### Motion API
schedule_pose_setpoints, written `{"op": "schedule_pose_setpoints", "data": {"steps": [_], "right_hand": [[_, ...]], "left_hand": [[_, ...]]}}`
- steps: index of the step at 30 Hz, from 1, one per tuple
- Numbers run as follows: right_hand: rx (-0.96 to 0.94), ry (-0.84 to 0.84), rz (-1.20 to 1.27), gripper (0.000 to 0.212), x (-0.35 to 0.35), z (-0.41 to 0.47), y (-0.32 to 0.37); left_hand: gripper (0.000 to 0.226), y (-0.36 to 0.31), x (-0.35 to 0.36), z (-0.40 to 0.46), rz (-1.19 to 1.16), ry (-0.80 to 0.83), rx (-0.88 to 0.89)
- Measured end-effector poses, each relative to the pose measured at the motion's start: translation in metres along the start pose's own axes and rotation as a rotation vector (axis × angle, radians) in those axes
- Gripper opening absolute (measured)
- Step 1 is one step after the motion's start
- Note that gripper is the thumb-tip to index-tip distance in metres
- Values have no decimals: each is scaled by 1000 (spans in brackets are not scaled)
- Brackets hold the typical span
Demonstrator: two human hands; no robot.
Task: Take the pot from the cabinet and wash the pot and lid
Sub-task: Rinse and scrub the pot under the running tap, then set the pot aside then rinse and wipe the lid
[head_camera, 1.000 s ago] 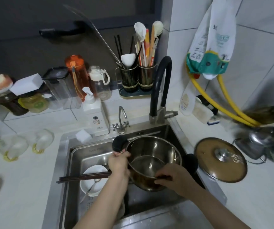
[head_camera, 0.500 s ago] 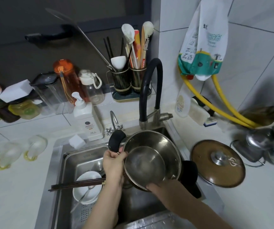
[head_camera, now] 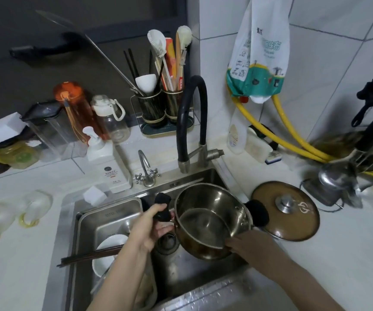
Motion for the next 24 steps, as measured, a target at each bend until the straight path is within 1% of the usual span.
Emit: {"op": "schedule_pose_setpoints", "data": {"steps": [2, 4, 5, 8, 10, 11, 13, 14, 15, 16, 17, 18, 19, 21, 24], "right_hand": [[-43, -98, 23, 23, -7, -13, -7], [-5, -183, 94, 18, -17, -30, -13], [7, -179, 151, 17, -18, -39, -17], [42, -193, 241, 23, -17, -61, -22], [69, -307, 265, 25, -16, -73, -21], [115, -331, 342, 27, -14, -82, -20], [281, -374, 566, 34, -9, -102, -14], [382, -409, 693, 37, -6, -113, -11], [487, -492, 816, 40, -4, -122, -7], [592, -603, 916, 44, -2, -128, -5], [684, -724, 1001, 48, 0, -133, -3], [751, -823, 1056, 51, 1, -136, -1], [808, -886, 1053, 52, 2, -138, -1], [900, -948, 980, 55, 3, -148, -6], [1020, -1019, 930, 69, 4, -176, -23]], "left_hand": [[12, 3, -1, -3, 71, 94, -56], [19, 6, 2, -8, 125, 164, -101], [22, 8, 5, -11, 129, 191, -121], [15, 20, 13, -21, 118, 208, -130], [21, 30, 17, -25, 110, 212, -120], [28, 35, 20, -27, 107, 218, -115], [42, 43, 26, -35, 111, 249, -119], [40, 48, 31, -40, 114, 282, -128], [31, 52, 37, -46, 111, 321, -133], [22, 56, 42, -51, 110, 358, -137], [20, 61, 48, -56, 99, 384, -142], [22, 67, 54, -58, 86, 412, -152], [26, 73, 62, -59, 72, 437, -163], [27, 87, 76, -61, 61, 488, -207], [23, 107, 100, -65, 152, 575, -231]]}}
Point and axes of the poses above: each hand's wrist, its own z-axis towards the middle knuckle, its own x-axis out of the palm, y = z × x, the point moved 3 cm from there along z, towards the middle knuckle, and after that the axes turned 1 degree about -z, right-handed, at the moved point
